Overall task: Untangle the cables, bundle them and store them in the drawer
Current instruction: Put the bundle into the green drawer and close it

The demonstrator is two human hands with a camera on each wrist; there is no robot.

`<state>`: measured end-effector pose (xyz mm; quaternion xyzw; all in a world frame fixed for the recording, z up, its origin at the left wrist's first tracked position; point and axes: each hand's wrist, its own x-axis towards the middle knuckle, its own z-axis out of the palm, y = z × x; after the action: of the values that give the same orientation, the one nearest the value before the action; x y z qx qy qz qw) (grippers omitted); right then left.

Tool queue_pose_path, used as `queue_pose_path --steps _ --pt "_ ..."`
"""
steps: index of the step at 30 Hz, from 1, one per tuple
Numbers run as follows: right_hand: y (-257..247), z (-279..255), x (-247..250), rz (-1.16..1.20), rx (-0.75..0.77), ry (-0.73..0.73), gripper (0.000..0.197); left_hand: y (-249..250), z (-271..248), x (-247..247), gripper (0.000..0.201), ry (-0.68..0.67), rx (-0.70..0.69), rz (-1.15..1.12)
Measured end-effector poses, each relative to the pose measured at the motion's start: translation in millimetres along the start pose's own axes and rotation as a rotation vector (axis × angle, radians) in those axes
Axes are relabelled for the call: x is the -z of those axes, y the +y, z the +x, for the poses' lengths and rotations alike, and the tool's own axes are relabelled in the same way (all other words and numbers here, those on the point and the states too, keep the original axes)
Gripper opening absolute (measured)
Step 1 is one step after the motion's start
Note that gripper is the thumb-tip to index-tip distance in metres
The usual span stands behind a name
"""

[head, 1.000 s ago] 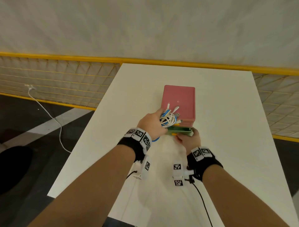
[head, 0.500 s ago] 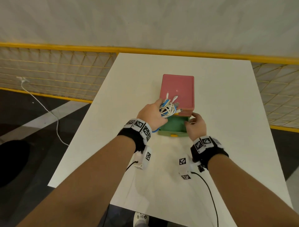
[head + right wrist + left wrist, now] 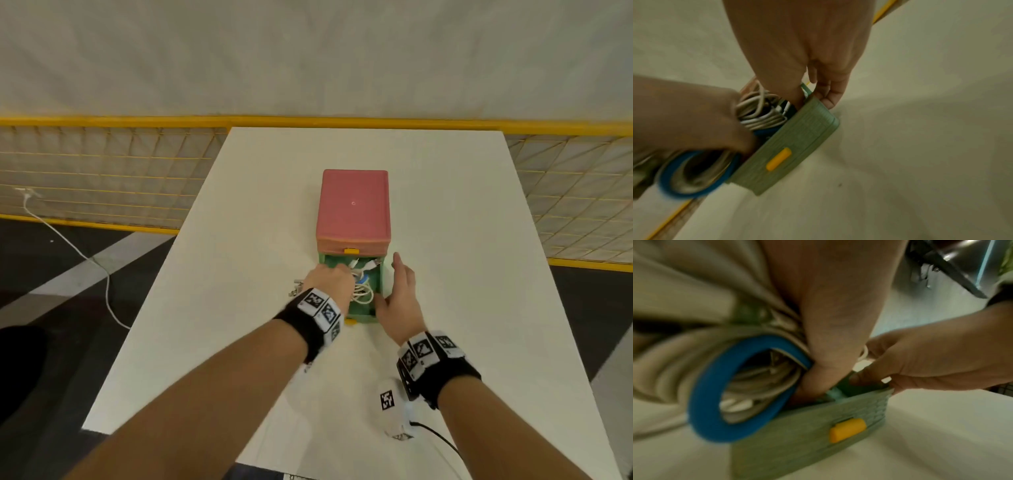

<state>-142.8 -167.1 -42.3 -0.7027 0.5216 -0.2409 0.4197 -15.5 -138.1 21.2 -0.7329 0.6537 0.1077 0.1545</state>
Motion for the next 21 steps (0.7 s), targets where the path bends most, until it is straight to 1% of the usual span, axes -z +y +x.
queue_pose_path --steps 3,5,7,8,10,13,14,15,16,18,21 --pt "-1 -4 2 -0.148 0.144 -0.08 0.079 18 23 -10 0.033 -0.046 0.057 0.132" --pt "-2 -4 0 -0.236 0.163 -0.15 0.072 26 34 -14 0.036 -0.095 0.108 0.203" --pt "-2 -3 -3 -0.335 0.167 -0.202 0.068 29 39 -12 0.037 -0.127 0.17 0.201" --pt "-2 -1 -4 -0.383 0.16 -0.229 0.068 29 40 -10 0.038 -0.146 0.178 0.19" --pt "-5 5 -5 -0.449 0.148 -0.273 0.066 27 41 -10 0.04 -0.166 0.148 0.203" --pt "-12 14 -4 -0.612 0.132 -0.355 0.049 25 43 -11 0.044 -0.216 0.079 0.231" --pt "-13 16 -4 -0.664 0.127 -0.383 0.048 25 44 -14 0.044 -0.221 0.079 0.233" --pt "-14 16 -4 -0.689 0.132 -0.399 0.052 27 44 -16 0.045 -0.211 0.085 0.231" --pt "-13 16 -4 -0.688 0.143 -0.404 0.059 28 42 -17 0.046 -0.191 0.091 0.228" --pt "-9 12 -4 -0.609 0.158 -0.364 0.07 32 43 -18 0.045 -0.162 0.12 0.21" --pt "-1 1 -3 -0.406 0.16 -0.254 0.072 34 44 -13 0.041 -0.169 0.181 0.166"
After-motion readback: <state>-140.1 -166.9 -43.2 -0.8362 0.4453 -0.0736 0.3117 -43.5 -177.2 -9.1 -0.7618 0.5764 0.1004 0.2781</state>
